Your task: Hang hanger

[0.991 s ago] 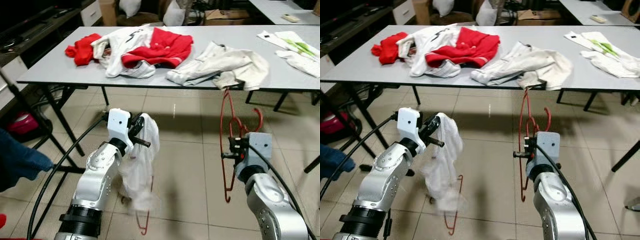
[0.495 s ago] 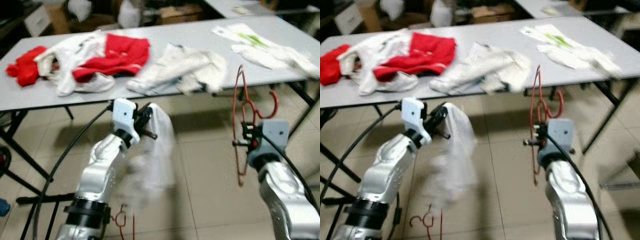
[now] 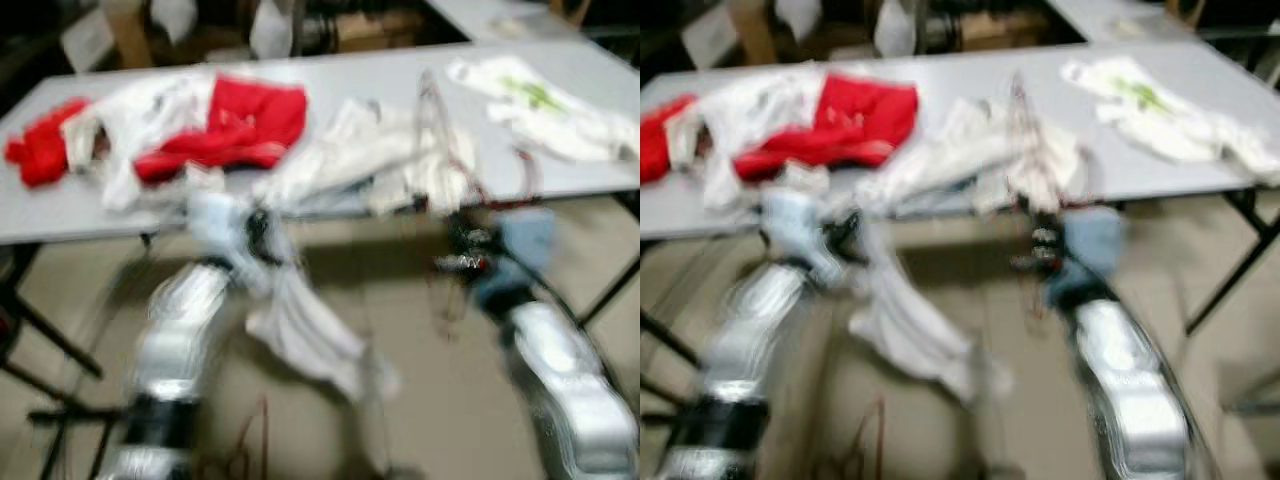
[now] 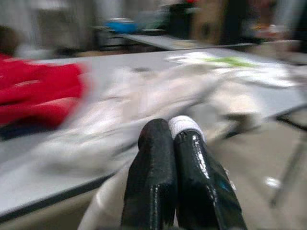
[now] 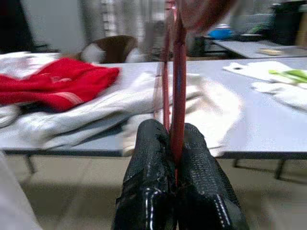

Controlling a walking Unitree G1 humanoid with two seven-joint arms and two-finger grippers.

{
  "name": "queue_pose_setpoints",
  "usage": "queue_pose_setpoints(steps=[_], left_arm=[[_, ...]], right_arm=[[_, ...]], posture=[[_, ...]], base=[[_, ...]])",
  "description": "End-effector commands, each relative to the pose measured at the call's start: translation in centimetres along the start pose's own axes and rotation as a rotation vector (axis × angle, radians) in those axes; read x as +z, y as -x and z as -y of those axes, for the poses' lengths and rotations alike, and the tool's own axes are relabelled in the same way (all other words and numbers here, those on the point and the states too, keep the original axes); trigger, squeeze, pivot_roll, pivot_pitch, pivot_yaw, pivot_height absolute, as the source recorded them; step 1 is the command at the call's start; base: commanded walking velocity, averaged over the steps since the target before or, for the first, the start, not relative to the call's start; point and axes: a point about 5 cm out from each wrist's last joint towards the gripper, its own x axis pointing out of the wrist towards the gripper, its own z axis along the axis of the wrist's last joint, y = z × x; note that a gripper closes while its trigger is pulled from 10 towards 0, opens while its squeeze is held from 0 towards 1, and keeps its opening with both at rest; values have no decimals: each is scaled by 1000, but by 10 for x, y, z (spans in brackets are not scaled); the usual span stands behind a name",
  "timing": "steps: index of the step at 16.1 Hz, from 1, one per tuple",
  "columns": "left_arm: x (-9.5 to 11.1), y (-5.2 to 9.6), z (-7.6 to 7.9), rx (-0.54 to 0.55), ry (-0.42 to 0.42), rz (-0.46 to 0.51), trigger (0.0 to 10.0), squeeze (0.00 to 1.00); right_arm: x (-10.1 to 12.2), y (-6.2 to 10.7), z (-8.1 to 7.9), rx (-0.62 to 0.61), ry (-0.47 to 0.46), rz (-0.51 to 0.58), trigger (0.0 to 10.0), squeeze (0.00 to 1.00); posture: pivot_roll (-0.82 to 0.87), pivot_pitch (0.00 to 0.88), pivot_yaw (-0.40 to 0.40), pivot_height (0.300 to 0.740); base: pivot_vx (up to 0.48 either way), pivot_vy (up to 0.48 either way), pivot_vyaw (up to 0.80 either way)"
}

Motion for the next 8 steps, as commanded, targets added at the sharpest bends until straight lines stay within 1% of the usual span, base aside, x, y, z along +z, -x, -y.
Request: queue_pose_setpoints(steps=[1, 3, 6, 8], left_arm=[[14, 6, -15, 40, -34, 43, 10000, 0], [17, 4, -11, 3, -24, 51, 10000, 0], [17, 4, -5, -23, -14, 52, 10000, 0], [18, 3, -5, -24, -12, 54, 10000, 0]], right_arm=[[11, -2, -12, 56, -16, 55, 10000, 0], [16, -1, -11, 61, -23, 80, 10000, 0], [16, 0, -11, 72, -17, 76, 10000, 0], [13, 1, -12, 84, -11, 63, 10000, 0]], posture=[[-163, 0, 73, 740], [-170, 0, 79, 740], [-172, 0, 77, 740], [-171, 0, 76, 740]], base=[[405, 0, 0], [405, 0, 0], [407, 0, 0], [407, 0, 0]])
